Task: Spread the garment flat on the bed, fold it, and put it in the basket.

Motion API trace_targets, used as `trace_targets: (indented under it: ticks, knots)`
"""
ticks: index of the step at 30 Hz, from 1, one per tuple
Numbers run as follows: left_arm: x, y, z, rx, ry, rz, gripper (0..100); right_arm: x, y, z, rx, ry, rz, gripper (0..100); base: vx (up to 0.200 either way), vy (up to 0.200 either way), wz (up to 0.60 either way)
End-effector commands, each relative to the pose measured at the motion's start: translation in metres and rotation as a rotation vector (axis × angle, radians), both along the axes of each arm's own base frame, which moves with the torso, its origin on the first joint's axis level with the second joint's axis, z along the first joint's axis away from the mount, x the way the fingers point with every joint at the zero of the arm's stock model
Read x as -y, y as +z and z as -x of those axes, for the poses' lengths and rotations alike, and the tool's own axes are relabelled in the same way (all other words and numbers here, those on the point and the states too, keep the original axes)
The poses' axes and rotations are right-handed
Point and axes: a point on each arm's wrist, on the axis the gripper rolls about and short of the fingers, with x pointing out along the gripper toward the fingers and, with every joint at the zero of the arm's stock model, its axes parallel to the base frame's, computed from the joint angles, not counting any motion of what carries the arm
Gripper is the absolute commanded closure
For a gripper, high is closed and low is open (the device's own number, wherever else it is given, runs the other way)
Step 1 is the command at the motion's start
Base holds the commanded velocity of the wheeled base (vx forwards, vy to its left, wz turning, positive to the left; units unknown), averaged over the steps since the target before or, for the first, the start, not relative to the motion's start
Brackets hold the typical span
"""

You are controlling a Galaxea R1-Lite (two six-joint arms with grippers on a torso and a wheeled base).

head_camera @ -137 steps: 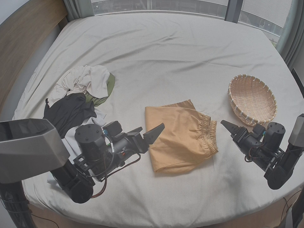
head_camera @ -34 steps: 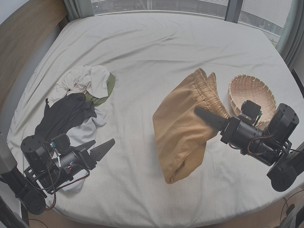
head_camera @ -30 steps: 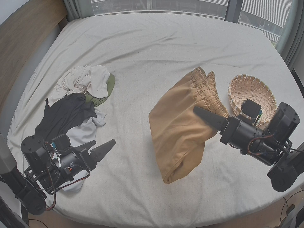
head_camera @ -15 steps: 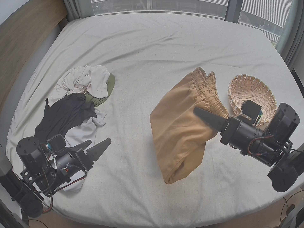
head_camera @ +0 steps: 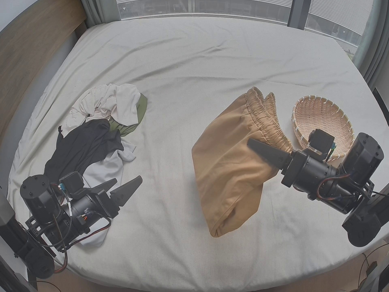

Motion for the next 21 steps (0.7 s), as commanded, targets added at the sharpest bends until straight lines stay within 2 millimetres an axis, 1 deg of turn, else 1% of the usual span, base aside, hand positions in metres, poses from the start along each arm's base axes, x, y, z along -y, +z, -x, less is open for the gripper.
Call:
trace_targets:
  ticks: [1,21]
  knots:
    - [-0.0004,-0.0010,-0.0004,-0.003,0.002,-0.005,0,0.0000,-0.0002,-0.0001,0.000,0.000,-0.001,100,0.000,0.000,0.00]
    - [-0.0012,-0.0032,0.0008,-0.014,0.004,-0.009,0,0.0002,-0.0037,0.0003,-0.009,0.000,0.005,100,0.000,-0.200,0.00]
